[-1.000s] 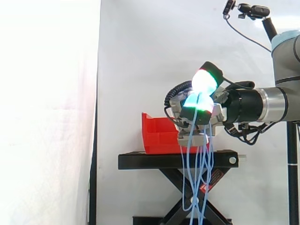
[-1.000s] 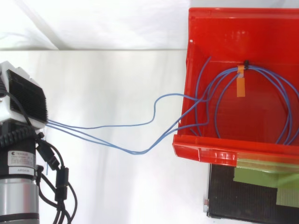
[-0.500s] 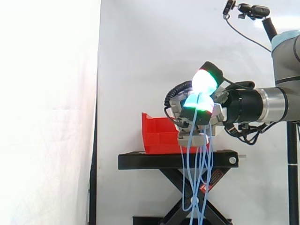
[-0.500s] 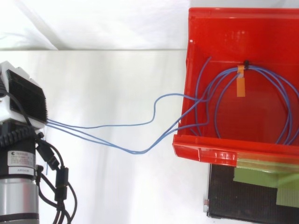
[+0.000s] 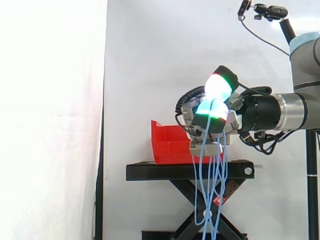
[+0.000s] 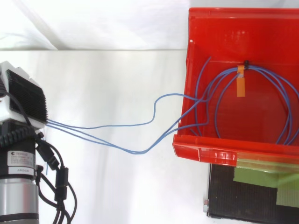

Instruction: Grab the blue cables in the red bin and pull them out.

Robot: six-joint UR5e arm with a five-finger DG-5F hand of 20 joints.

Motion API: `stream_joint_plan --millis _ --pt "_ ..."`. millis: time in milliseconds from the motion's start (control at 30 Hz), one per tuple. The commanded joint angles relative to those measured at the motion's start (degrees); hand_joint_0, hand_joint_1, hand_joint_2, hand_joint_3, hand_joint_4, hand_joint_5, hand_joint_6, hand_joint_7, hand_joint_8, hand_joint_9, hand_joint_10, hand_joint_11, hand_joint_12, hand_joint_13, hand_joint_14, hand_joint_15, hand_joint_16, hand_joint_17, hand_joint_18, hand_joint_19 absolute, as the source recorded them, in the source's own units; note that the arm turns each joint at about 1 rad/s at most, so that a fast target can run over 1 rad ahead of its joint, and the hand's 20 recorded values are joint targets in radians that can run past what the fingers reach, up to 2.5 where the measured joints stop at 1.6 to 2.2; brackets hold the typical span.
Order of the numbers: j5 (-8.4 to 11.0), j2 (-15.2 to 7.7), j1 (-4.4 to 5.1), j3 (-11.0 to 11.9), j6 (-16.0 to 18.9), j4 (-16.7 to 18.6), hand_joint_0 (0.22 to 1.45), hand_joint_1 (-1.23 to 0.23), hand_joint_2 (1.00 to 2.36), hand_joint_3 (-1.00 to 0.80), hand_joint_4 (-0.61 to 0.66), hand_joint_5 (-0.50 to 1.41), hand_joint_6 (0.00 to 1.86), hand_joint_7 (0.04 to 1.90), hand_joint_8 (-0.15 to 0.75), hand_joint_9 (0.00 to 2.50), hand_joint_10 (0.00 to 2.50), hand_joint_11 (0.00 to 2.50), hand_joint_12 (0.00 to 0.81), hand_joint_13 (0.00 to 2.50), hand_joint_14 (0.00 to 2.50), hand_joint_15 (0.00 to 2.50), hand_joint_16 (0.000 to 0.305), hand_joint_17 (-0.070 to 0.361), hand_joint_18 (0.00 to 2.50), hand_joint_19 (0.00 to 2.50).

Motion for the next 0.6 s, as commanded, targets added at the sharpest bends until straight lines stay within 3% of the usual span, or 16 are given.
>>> stream_joint_plan --millis 0,567 --pt "0.0 0.06 -0.08 0.01 0.0 -0.03 0.97 -0.96 1.0 -0.99 0.18 1.01 0.63 0.63 0.23 1.58 0.03 1.23 0.299 1.61 1.16 1.13 0.039 0.088 1.08 1.23" --pt "0.0 0.06 0.01 0.01 0.0 -0.03 0.97 -0.96 1.0 -0.99 0.19 1.01 0.63 0.64 0.235 1.58 0.03 1.22 0.298 1.61 1.16 1.11 0.039 0.088 1.08 1.23"
